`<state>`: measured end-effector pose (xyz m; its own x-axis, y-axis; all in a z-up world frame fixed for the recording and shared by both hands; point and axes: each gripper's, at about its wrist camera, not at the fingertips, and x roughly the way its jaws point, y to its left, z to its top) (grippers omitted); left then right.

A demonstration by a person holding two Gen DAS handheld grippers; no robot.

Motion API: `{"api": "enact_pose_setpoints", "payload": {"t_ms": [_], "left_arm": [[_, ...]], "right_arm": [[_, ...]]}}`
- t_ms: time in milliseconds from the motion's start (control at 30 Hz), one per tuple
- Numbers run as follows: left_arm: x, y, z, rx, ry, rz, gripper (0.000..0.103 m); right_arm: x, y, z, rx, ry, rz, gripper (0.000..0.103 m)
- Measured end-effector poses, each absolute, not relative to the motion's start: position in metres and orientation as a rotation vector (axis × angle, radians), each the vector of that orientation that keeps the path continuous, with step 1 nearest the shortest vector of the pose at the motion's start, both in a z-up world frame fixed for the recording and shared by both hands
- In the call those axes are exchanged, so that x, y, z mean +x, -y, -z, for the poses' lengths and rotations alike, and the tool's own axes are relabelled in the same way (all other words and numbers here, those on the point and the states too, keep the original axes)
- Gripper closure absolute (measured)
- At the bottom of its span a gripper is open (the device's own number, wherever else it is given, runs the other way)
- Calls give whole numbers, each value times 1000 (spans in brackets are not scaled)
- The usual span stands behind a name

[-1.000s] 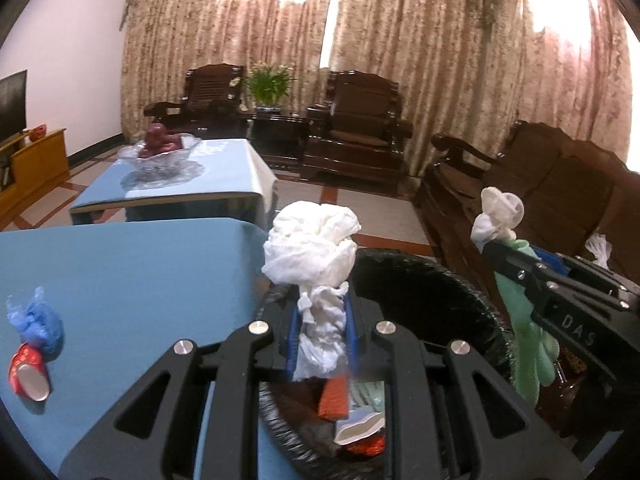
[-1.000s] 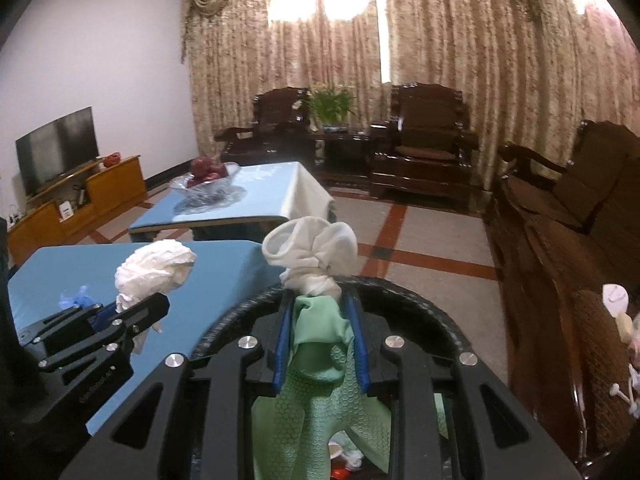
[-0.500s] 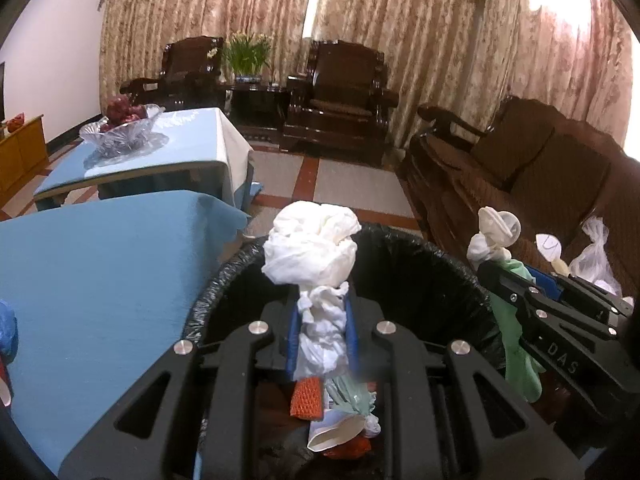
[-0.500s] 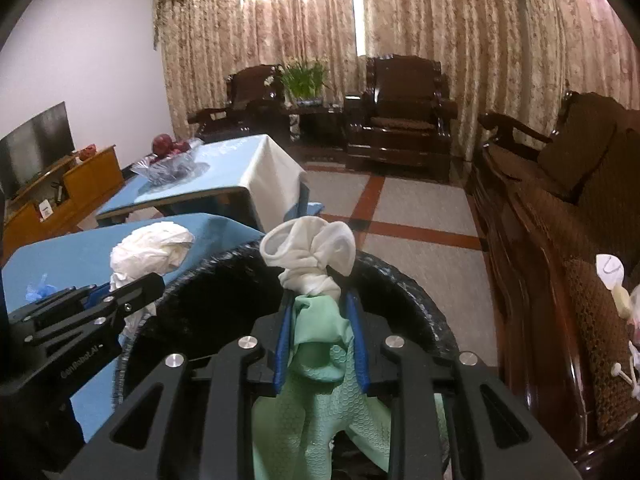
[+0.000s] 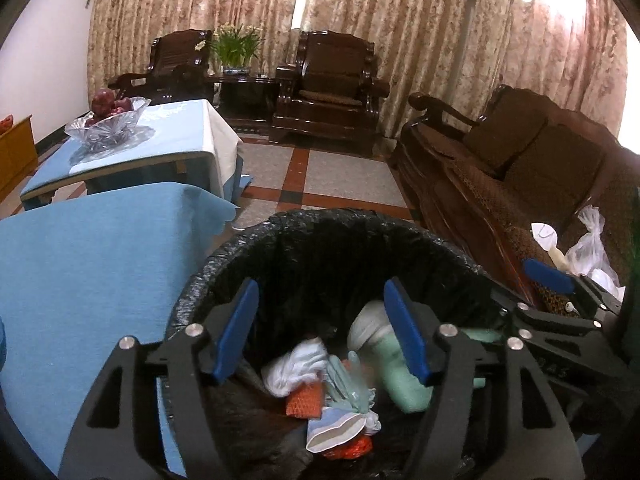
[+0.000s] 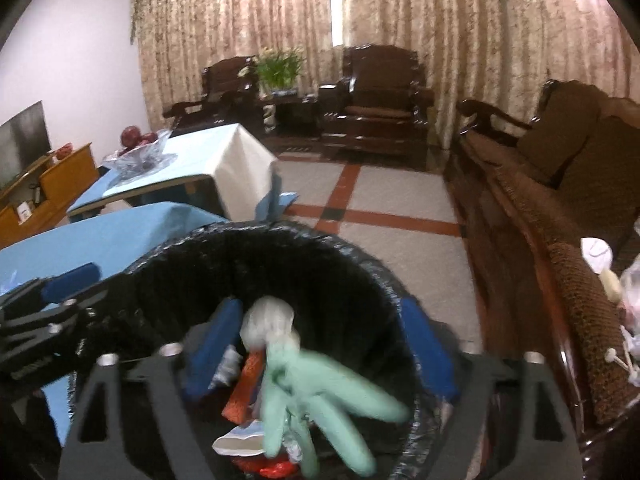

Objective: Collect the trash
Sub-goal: 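Move both tools back over the red packet and blue bag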

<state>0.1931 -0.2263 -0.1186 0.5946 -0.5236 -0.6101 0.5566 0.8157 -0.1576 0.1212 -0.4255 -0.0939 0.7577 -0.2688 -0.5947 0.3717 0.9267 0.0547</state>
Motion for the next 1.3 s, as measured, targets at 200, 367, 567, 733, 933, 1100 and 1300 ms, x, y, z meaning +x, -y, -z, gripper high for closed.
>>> {"api": "enact_pose_setpoints", "payload": {"t_ms": [200, 367, 567, 733, 933, 1100, 1300], "left_arm": [[188, 199, 106, 44, -652, 578, 21], [182, 171, 98, 26, -638, 540, 15], [170, 124, 90, 14, -624, 467, 14], [161, 71, 82, 4, -606, 377, 14], [155, 6, 74, -8, -588, 267, 14], [153, -39, 72, 1, -582, 196, 14], [157, -106, 79, 5, -601, 89, 14]], "right_arm": [[110, 417, 84, 174, -597, 347, 6], [105, 399, 75, 175, -575, 319, 6], [100, 360, 64, 180, -553, 262, 6], [104, 323, 52, 189, -530, 202, 6], [116, 267, 43, 133, -514, 116, 6], [129, 217, 44, 92, -523, 24, 6], [143, 162, 58, 45, -535, -66, 6]]}}
